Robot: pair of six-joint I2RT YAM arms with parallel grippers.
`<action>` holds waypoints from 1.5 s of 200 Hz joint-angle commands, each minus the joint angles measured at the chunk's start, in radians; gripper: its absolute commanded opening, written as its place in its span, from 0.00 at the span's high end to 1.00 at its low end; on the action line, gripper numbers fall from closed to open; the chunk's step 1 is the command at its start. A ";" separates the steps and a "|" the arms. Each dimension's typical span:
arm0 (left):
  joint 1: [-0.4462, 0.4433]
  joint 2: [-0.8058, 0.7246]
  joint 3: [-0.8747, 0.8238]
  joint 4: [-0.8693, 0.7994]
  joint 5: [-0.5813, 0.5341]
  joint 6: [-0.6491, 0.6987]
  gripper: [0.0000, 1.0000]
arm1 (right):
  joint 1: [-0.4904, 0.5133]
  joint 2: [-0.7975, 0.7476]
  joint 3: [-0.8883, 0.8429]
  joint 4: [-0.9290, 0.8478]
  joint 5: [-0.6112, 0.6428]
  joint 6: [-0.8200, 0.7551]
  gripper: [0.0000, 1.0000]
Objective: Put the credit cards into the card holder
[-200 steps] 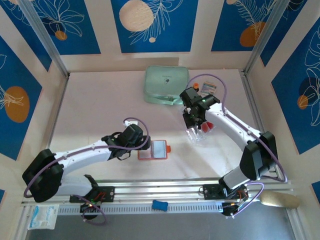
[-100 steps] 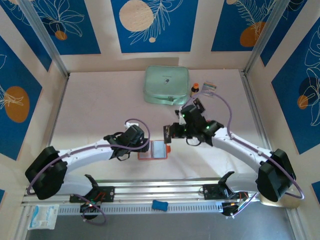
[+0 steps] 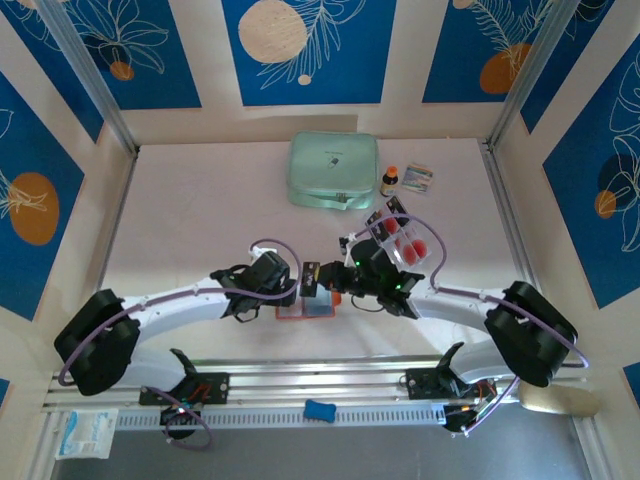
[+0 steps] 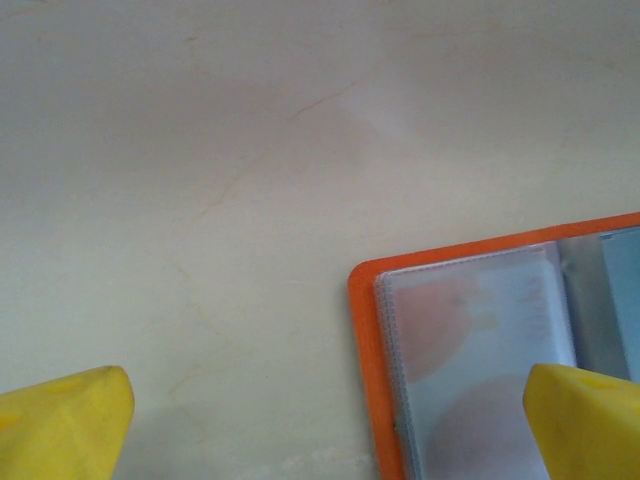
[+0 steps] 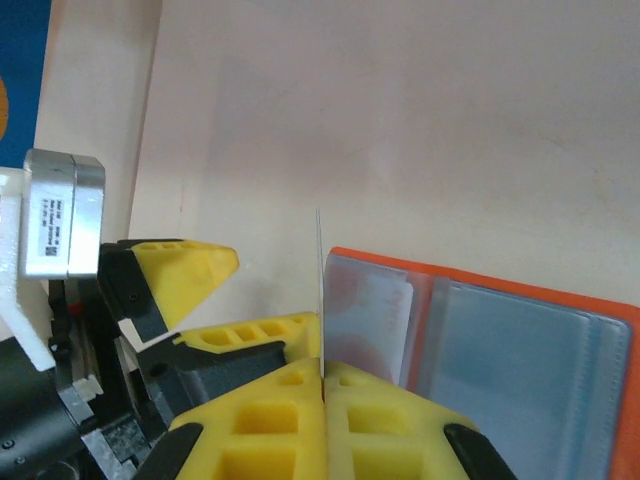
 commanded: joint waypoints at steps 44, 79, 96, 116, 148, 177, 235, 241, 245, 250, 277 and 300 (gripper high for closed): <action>0.009 0.035 -0.046 -0.028 -0.030 -0.002 0.00 | 0.022 0.061 -0.059 0.143 0.068 0.041 1.00; 0.008 0.045 -0.053 -0.031 -0.033 -0.006 0.00 | 0.022 0.081 -0.069 0.156 0.076 0.047 1.00; 0.009 0.053 -0.053 -0.031 -0.033 -0.008 0.00 | 0.022 0.094 -0.071 0.166 0.075 0.050 1.00; 0.008 0.058 -0.055 -0.029 -0.031 -0.010 0.00 | 0.022 0.106 -0.071 0.175 0.074 0.054 1.00; 0.009 0.059 -0.057 -0.028 -0.031 -0.011 0.00 | 0.022 0.125 -0.074 0.183 0.077 0.057 1.00; 0.009 0.059 -0.056 -0.028 -0.028 -0.012 0.00 | 0.022 0.145 -0.077 0.195 0.074 0.060 1.00; 0.009 0.062 -0.058 -0.025 -0.027 -0.013 0.00 | 0.022 0.171 -0.095 0.206 0.076 0.071 1.00; 0.009 0.061 -0.057 -0.025 -0.028 -0.013 0.00 | 0.022 0.175 -0.095 0.206 0.073 0.071 1.00; 0.008 0.061 -0.056 -0.025 -0.026 -0.014 0.00 | 0.022 0.177 -0.095 0.206 0.072 0.072 1.00; 0.008 0.061 -0.056 -0.025 -0.026 -0.013 0.00 | 0.023 0.180 -0.095 0.207 0.070 0.072 1.00; 0.009 0.061 -0.055 -0.021 -0.026 -0.013 0.00 | 0.026 0.197 -0.092 0.215 0.055 0.077 1.00; 0.009 0.062 -0.056 -0.020 -0.025 -0.013 0.00 | 0.032 0.214 -0.082 0.215 0.043 0.079 1.00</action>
